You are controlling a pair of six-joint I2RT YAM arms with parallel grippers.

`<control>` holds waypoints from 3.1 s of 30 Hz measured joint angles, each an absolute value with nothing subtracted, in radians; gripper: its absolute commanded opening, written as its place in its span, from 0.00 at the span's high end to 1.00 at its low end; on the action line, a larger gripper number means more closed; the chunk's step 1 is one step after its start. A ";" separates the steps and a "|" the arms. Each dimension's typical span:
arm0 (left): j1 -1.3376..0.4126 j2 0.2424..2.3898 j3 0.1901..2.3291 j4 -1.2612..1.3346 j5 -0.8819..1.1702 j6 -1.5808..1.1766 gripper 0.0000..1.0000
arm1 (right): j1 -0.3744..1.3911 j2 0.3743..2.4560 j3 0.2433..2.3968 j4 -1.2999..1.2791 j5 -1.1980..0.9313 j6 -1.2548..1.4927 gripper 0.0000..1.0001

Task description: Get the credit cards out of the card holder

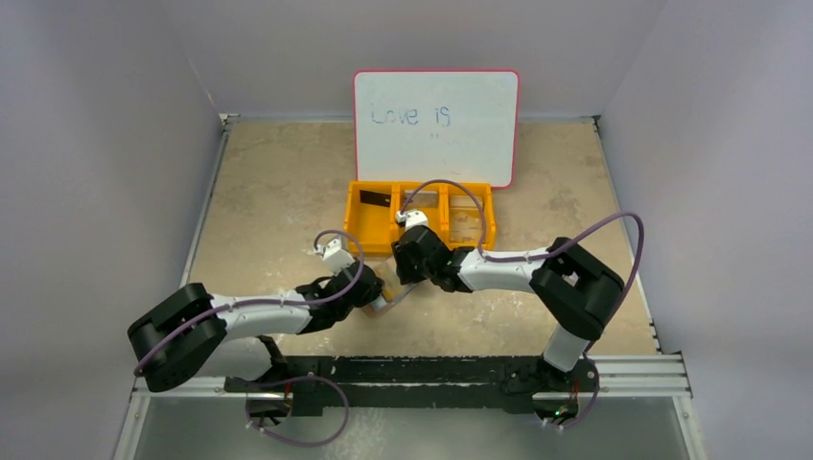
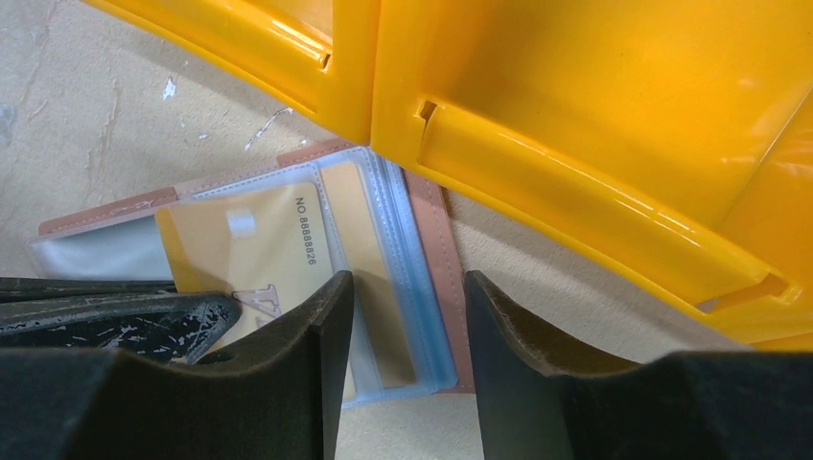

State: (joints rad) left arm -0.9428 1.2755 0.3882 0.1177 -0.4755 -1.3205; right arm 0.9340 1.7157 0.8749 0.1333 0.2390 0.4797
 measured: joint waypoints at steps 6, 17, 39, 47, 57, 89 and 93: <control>-0.942 1.266 0.381 0.113 -0.474 -1.325 0.88 | 0.938 1.716 0.875 0.134 0.241 0.487 0.53; -0.942 1.242 0.363 0.102 -0.463 -1.346 1.00 | 0.944 1.721 0.875 0.145 0.240 0.494 0.53; -0.942 1.158 0.254 0.156 -0.449 -1.433 0.90 | 0.944 1.728 0.875 0.161 0.214 0.505 0.53; -0.942 1.188 0.239 0.218 -0.450 -1.441 1.00 | 0.944 1.728 0.875 0.160 0.213 0.505 0.53; -0.942 1.128 0.230 0.154 -0.450 -1.456 1.00 | 0.944 1.728 0.875 0.160 0.214 0.509 0.53; -0.942 0.751 0.345 -0.386 -0.528 -1.336 1.00 | 0.944 1.601 0.875 0.043 0.110 0.505 0.44; -0.942 0.735 0.360 -0.374 -0.529 -1.314 1.00 | 0.943 1.559 0.872 0.064 0.073 0.508 0.42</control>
State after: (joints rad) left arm -0.9424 0.7353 0.3595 -0.3737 -0.5293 -1.3140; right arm 0.9428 1.5589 0.8719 0.0639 0.0731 0.5083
